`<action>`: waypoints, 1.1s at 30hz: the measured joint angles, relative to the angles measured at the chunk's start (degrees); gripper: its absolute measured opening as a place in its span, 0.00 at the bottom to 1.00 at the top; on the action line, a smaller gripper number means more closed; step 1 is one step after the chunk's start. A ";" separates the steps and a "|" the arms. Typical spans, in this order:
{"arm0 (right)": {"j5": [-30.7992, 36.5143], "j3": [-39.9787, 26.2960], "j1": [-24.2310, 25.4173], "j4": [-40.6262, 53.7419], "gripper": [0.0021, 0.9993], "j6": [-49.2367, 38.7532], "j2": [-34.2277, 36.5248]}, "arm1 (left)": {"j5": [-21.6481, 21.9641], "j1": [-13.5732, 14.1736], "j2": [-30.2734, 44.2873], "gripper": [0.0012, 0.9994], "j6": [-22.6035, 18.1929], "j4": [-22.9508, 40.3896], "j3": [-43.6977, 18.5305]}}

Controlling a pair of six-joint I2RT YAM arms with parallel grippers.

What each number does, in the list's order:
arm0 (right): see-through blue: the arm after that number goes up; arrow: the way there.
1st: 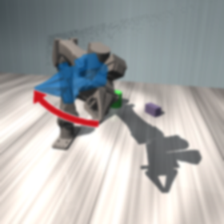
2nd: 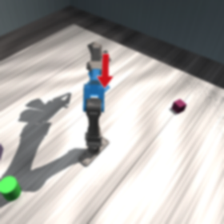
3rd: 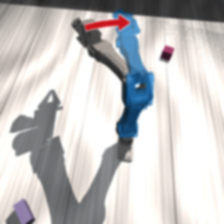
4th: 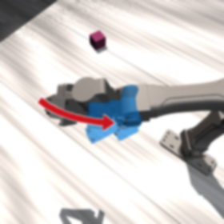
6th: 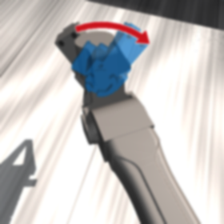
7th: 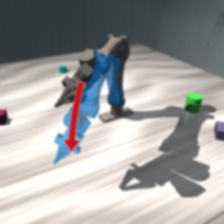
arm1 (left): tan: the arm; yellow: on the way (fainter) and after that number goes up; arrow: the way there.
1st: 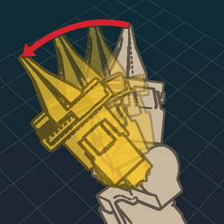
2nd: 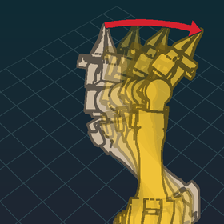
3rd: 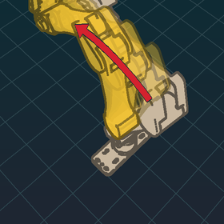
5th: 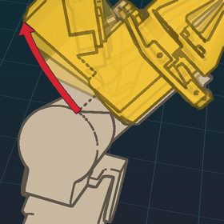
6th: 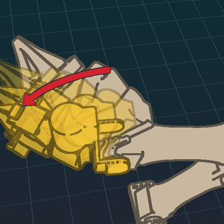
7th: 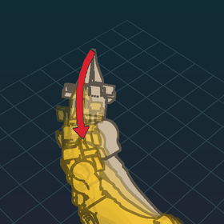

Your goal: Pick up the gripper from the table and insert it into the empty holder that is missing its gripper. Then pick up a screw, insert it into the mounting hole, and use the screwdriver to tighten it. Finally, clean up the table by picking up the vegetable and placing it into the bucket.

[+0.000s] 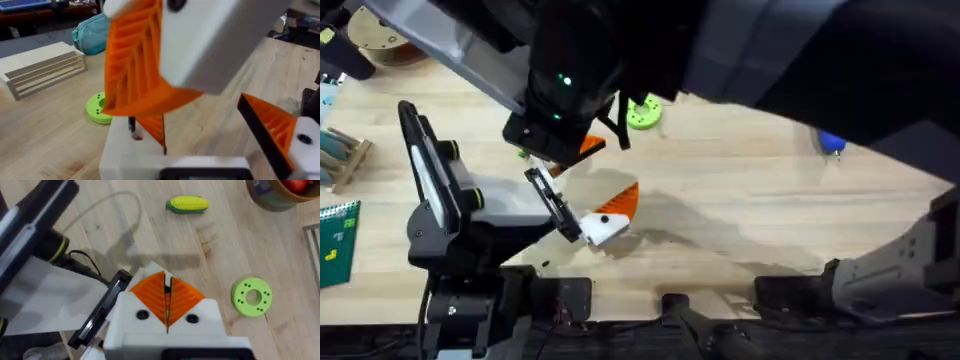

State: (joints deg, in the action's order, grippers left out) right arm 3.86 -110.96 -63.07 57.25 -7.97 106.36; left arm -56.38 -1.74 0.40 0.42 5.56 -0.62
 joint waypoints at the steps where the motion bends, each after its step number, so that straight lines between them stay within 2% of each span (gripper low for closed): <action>1: 0.00 0.00 0.00 0.01 0.00 0.00 -0.01 | 0.00 0.00 0.00 0.93 0.01 0.00 0.00; 33: -0.02 0.46 0.00 -0.38 0.00 0.12 -0.01 | 0.00 0.00 0.00 0.93 0.02 0.02 0.00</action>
State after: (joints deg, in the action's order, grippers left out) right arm 3.84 -110.50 -63.07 56.87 -7.84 106.34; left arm -56.38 -1.74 0.40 0.44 5.58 -0.62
